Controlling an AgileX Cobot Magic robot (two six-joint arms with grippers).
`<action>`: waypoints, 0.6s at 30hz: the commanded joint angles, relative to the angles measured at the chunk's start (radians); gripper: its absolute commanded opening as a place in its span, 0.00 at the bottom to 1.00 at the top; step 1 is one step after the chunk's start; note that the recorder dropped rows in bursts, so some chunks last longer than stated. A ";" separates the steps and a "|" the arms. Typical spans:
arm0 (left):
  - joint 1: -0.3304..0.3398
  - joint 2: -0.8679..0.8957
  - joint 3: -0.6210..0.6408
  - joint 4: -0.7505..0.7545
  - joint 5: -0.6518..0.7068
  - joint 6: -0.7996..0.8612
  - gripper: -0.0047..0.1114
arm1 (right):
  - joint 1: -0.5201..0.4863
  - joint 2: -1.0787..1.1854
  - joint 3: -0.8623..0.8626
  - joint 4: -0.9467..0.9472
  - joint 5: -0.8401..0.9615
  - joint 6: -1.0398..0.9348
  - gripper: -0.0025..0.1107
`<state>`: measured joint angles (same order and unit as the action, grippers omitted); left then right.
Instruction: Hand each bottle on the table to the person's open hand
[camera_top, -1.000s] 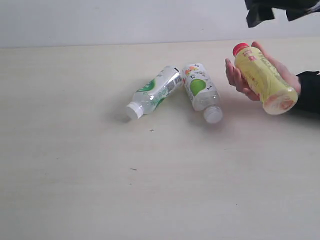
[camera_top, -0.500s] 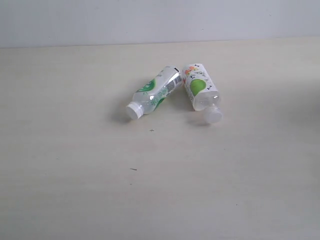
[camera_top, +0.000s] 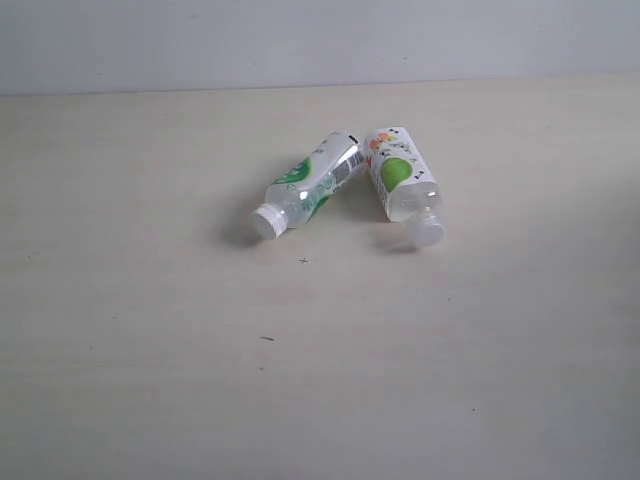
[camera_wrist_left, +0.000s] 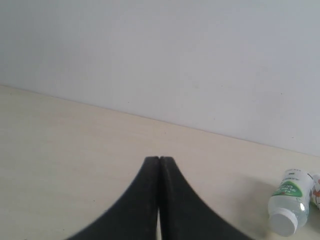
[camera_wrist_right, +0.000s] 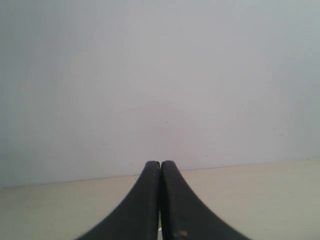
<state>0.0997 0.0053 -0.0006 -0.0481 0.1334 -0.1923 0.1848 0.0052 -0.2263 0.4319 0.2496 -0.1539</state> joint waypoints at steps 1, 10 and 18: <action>-0.004 -0.005 0.001 -0.003 -0.001 0.001 0.04 | -0.004 -0.005 0.004 0.010 -0.013 0.008 0.03; -0.004 -0.005 0.001 -0.003 -0.001 0.001 0.04 | -0.004 -0.005 0.004 -0.008 0.033 -0.003 0.03; -0.004 -0.005 0.001 -0.003 -0.001 0.001 0.04 | -0.004 -0.005 0.004 -0.006 0.049 -0.003 0.03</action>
<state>0.0997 0.0053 -0.0006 -0.0481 0.1334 -0.1923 0.1848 0.0052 -0.2263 0.4323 0.2955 -0.1471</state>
